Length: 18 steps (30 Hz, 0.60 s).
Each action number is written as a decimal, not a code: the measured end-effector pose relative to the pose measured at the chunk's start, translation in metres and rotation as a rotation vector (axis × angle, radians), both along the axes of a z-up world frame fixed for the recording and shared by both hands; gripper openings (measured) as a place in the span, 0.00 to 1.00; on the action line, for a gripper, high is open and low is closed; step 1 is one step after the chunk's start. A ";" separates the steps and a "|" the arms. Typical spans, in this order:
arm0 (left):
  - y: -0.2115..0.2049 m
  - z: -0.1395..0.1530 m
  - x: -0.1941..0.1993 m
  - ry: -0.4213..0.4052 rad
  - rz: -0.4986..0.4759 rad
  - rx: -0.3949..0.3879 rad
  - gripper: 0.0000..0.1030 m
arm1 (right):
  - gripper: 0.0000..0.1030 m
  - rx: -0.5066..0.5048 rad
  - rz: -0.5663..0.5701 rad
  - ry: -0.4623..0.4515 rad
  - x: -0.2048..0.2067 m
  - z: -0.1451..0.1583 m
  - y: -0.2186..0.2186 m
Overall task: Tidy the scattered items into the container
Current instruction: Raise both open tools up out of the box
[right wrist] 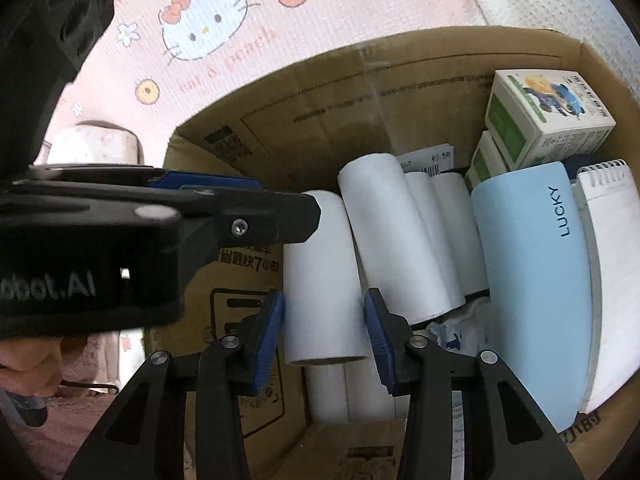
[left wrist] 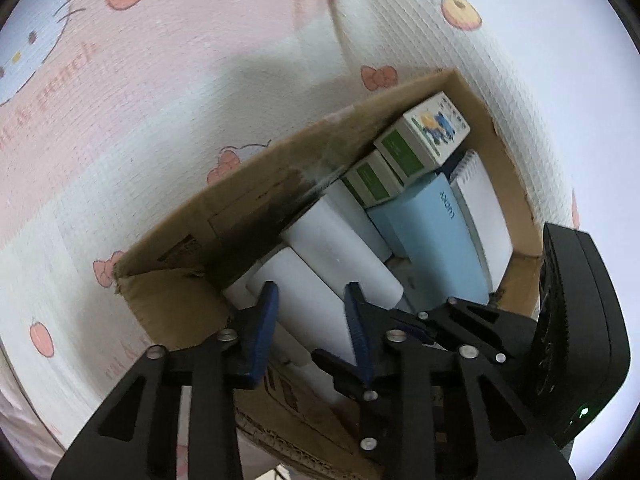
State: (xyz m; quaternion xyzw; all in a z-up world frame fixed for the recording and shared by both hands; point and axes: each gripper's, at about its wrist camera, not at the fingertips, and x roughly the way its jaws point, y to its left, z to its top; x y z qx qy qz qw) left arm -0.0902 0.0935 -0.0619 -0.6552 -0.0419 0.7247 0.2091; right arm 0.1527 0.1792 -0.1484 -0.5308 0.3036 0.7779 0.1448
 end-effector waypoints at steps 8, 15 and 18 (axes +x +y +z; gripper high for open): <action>0.000 -0.002 0.003 0.011 -0.042 -0.029 0.30 | 0.38 0.075 -0.038 0.031 -0.005 0.010 0.003; -0.006 0.000 0.004 -0.008 -0.072 -0.019 0.40 | 0.48 0.119 -0.133 0.035 0.016 0.037 0.012; -0.011 0.004 0.009 -0.005 -0.097 -0.012 0.43 | 0.48 0.092 -0.167 0.047 0.027 0.043 0.015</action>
